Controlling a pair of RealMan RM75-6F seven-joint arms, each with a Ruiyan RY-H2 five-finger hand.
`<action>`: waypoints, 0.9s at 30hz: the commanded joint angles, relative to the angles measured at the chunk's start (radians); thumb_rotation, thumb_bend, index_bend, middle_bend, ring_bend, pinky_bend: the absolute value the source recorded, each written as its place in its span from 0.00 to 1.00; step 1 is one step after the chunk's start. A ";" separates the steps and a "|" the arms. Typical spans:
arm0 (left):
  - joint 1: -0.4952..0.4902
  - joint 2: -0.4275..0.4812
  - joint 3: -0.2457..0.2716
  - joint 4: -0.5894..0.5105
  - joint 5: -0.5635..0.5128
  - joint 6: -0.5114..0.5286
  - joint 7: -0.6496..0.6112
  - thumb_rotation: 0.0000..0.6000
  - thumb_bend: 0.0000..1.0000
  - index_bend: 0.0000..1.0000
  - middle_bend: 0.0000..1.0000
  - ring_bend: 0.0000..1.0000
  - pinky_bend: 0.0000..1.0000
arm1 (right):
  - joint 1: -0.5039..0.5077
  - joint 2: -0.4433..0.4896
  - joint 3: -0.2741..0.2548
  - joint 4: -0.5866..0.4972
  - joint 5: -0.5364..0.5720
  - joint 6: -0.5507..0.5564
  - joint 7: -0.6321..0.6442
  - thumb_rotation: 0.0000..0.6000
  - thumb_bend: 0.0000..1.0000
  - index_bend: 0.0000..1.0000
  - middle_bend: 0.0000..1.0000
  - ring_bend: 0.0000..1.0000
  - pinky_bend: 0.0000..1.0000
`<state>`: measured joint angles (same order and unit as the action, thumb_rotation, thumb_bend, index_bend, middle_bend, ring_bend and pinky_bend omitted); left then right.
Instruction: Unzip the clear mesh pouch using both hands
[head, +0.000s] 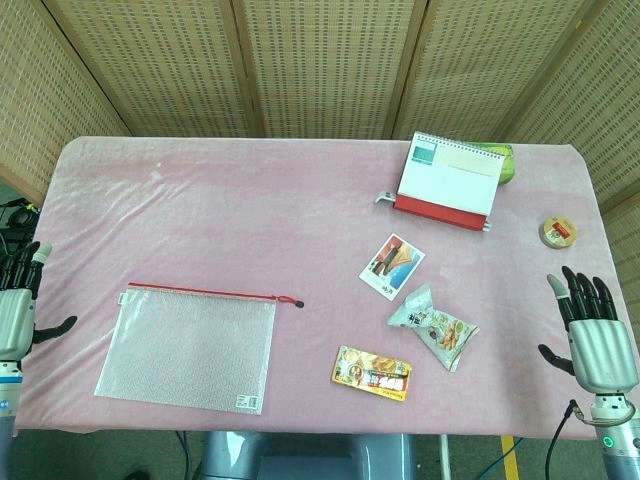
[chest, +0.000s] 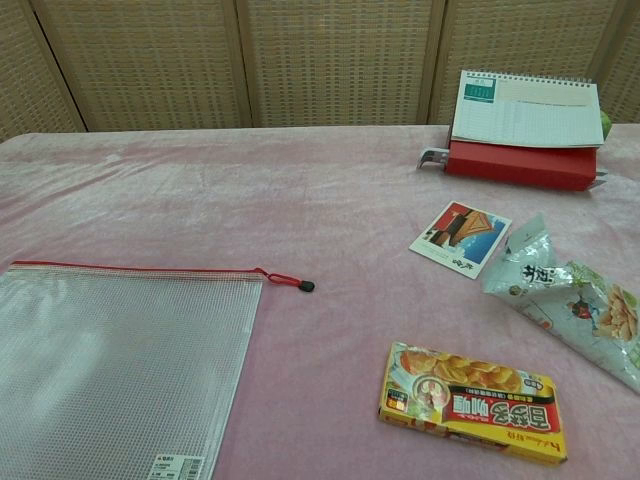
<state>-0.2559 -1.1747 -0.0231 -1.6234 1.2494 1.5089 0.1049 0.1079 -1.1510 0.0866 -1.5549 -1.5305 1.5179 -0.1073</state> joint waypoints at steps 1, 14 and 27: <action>0.001 0.003 -0.008 0.001 -0.002 -0.022 0.002 1.00 0.00 0.00 0.00 0.00 0.00 | 0.000 0.002 -0.001 -0.003 -0.001 -0.001 0.000 1.00 0.00 0.00 0.00 0.00 0.00; -0.231 -0.122 -0.108 -0.003 0.142 -0.228 0.187 1.00 0.00 0.28 0.82 0.73 0.94 | 0.000 0.028 0.007 -0.017 0.004 -0.001 0.050 1.00 0.00 0.00 0.00 0.00 0.00; -0.633 -0.400 -0.236 -0.025 -0.485 -0.542 0.830 1.00 0.15 0.51 0.96 0.87 1.00 | 0.008 0.037 0.020 -0.002 0.041 -0.030 0.082 1.00 0.00 0.00 0.00 0.00 0.00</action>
<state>-0.7455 -1.4626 -0.2170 -1.6507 0.9901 1.0217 0.7533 0.1152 -1.1146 0.1055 -1.5585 -1.4918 1.4903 -0.0262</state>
